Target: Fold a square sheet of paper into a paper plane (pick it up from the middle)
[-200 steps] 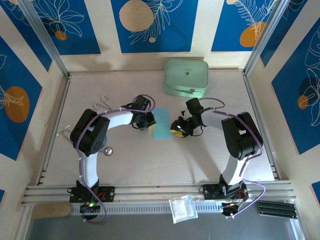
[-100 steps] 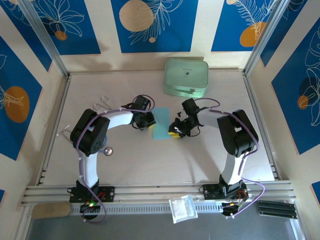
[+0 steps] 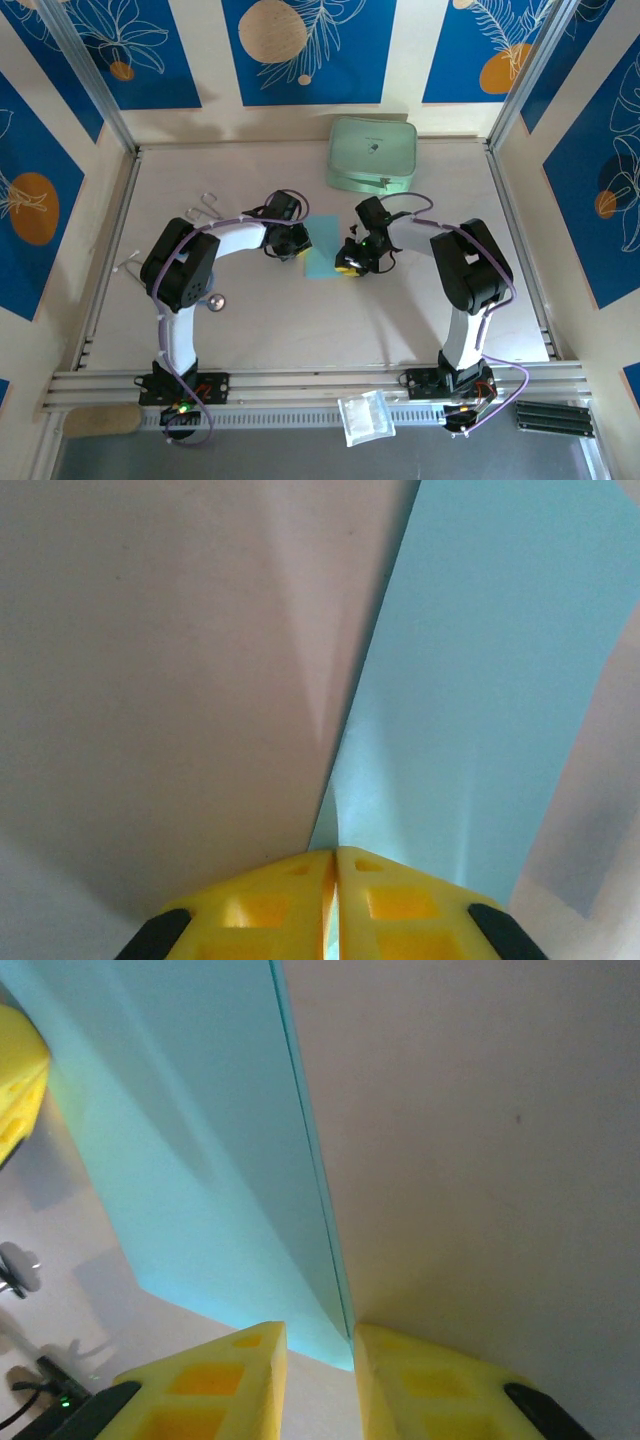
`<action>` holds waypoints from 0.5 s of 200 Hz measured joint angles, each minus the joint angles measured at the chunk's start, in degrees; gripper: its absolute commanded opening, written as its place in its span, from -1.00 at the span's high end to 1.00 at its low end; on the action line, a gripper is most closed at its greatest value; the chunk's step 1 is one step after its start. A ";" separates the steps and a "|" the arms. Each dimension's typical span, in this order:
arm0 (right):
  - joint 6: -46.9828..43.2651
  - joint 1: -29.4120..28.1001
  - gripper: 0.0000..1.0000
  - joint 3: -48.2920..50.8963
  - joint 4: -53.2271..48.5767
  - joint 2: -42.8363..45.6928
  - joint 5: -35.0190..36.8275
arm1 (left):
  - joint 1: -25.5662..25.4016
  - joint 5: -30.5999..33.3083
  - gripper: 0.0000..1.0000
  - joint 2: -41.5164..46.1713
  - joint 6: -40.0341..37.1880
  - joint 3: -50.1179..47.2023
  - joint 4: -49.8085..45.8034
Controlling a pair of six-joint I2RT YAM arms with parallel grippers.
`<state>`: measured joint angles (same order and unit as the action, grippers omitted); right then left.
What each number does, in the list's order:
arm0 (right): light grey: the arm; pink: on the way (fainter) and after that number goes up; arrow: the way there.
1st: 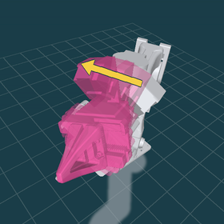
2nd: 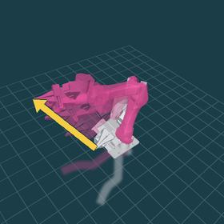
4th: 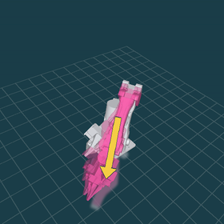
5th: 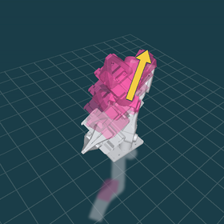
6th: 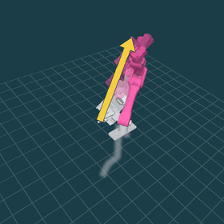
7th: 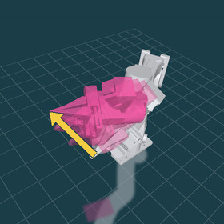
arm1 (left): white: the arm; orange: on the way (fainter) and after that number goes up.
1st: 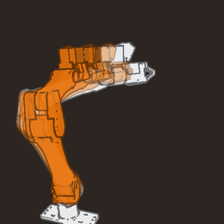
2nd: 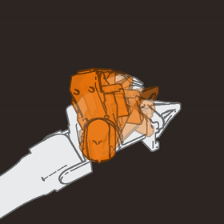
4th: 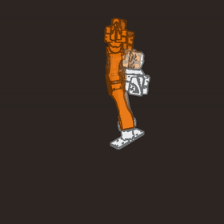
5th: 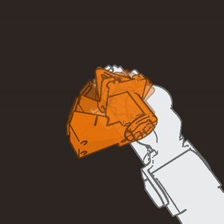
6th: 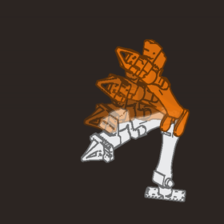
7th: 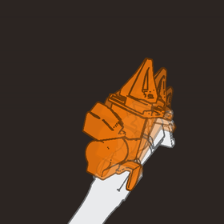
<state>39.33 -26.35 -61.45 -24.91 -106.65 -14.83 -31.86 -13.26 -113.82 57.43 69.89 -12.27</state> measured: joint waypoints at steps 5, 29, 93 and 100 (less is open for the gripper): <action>-0.17 -0.20 0.46 -0.26 -0.37 -0.09 0.48 | 0.00 0.00 0.75 0.00 0.22 0.00 0.00; -0.90 -1.18 0.46 -1.46 -1.92 -0.26 2.67 | 0.00 -0.11 0.75 -0.04 0.83 0.00 0.04; -3.61 -2.89 0.46 -4.48 -5.75 -1.42 5.86 | 0.00 -0.33 0.75 -0.07 1.29 -0.31 0.92; -3.85 -2.91 0.46 -4.52 -5.81 -1.42 5.88 | 0.00 -0.39 0.75 -0.07 1.33 -0.35 0.98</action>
<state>35.48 -29.26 -65.98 -30.72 -108.07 -8.95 -31.86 -13.65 -113.89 58.76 69.54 -11.29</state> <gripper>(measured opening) 0.272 0.125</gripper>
